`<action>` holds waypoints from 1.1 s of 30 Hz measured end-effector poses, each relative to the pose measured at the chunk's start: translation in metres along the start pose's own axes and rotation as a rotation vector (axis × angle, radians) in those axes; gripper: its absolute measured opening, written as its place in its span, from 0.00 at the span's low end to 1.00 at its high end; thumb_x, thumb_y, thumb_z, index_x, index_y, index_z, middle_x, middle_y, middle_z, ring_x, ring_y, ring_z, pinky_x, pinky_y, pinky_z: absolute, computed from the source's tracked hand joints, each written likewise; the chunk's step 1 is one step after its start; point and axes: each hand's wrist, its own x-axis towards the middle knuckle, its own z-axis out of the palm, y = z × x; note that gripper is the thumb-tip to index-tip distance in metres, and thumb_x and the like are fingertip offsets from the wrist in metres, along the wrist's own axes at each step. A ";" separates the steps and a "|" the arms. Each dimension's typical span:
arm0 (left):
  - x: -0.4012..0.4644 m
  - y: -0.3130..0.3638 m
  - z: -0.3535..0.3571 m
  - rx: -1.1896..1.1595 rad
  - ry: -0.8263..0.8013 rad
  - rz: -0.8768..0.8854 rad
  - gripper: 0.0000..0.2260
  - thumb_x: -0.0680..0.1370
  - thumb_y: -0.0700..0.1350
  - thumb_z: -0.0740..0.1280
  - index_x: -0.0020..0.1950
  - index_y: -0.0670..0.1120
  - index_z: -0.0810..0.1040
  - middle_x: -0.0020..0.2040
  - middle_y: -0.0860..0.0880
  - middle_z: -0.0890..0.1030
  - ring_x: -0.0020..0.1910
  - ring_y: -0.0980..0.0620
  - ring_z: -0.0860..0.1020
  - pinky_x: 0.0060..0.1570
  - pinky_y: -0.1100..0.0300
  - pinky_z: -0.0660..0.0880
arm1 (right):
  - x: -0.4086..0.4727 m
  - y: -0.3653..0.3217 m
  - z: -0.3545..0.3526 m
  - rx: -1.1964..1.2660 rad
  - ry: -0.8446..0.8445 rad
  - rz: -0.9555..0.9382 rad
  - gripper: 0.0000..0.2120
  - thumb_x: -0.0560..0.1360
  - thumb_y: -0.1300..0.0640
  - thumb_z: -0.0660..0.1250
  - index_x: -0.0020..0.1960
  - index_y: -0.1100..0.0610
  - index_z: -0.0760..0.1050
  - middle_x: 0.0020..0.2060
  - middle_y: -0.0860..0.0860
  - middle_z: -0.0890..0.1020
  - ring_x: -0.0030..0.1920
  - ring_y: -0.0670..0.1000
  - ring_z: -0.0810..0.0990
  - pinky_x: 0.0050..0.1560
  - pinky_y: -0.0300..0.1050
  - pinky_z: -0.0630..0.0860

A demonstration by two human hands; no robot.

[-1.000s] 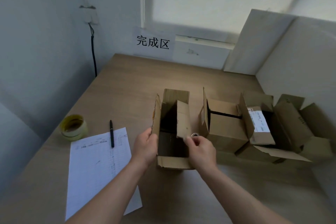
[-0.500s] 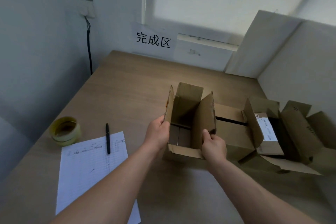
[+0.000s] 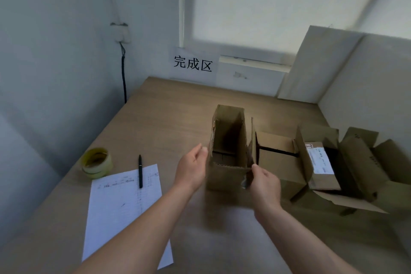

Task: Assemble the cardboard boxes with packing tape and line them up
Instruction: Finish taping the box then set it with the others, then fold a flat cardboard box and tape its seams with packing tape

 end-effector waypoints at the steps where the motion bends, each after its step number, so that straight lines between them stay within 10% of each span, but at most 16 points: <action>1: -0.014 0.000 -0.003 0.036 0.007 0.017 0.21 0.84 0.51 0.57 0.76 0.45 0.65 0.74 0.49 0.69 0.74 0.53 0.65 0.72 0.57 0.61 | -0.013 0.000 -0.008 -0.026 -0.016 -0.063 0.17 0.81 0.48 0.61 0.66 0.54 0.76 0.55 0.52 0.82 0.58 0.53 0.79 0.62 0.57 0.76; 9: -0.172 0.000 -0.023 0.521 0.103 0.076 0.21 0.83 0.53 0.58 0.75 0.47 0.68 0.73 0.49 0.71 0.71 0.50 0.69 0.68 0.57 0.65 | -0.120 0.012 -0.079 -0.489 -0.388 -0.605 0.24 0.81 0.52 0.62 0.76 0.53 0.64 0.73 0.49 0.70 0.73 0.48 0.66 0.74 0.50 0.64; 18: -0.359 0.003 -0.056 0.861 0.339 0.015 0.18 0.82 0.53 0.57 0.69 0.48 0.72 0.67 0.53 0.75 0.65 0.51 0.71 0.56 0.56 0.70 | -0.239 0.026 -0.117 -0.670 -0.600 -1.086 0.16 0.79 0.60 0.62 0.65 0.64 0.74 0.64 0.58 0.77 0.65 0.58 0.73 0.62 0.50 0.71; 26: -0.501 -0.025 -0.120 0.998 0.494 -0.206 0.35 0.73 0.62 0.40 0.65 0.47 0.74 0.65 0.47 0.77 0.64 0.46 0.73 0.60 0.50 0.72 | -0.362 0.057 -0.102 -0.681 -0.834 -1.283 0.12 0.78 0.60 0.63 0.59 0.64 0.76 0.58 0.59 0.79 0.60 0.60 0.74 0.56 0.56 0.74; 33: -0.646 -0.059 -0.176 1.012 0.657 -0.410 0.18 0.82 0.56 0.55 0.65 0.48 0.73 0.65 0.49 0.76 0.65 0.47 0.72 0.59 0.51 0.71 | -0.502 0.098 -0.093 -0.701 -1.094 -1.415 0.16 0.80 0.55 0.61 0.65 0.60 0.73 0.65 0.57 0.76 0.64 0.60 0.74 0.60 0.53 0.71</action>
